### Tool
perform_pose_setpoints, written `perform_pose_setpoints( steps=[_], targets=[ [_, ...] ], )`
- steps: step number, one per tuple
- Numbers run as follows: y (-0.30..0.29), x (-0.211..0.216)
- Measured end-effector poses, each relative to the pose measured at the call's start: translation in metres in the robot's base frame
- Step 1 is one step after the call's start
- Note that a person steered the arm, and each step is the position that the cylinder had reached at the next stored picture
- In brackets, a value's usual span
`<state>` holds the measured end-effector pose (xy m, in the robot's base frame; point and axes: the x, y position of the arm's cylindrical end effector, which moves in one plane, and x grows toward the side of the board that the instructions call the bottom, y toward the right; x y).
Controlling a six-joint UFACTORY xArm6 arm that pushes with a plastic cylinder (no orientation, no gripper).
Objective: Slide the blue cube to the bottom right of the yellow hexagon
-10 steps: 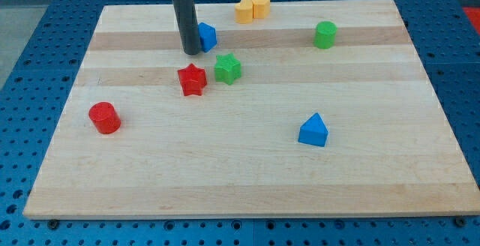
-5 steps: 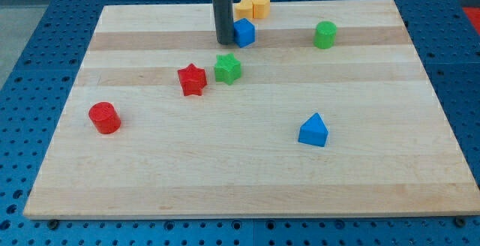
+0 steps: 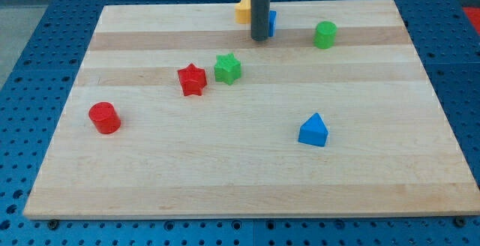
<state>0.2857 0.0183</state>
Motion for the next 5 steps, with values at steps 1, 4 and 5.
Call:
perform_pose_setpoints(
  steps=[1, 4, 5],
  targets=[
    [0.000, -0.005],
    [0.023, -0.019],
    [0.026, -0.021]
  ],
)
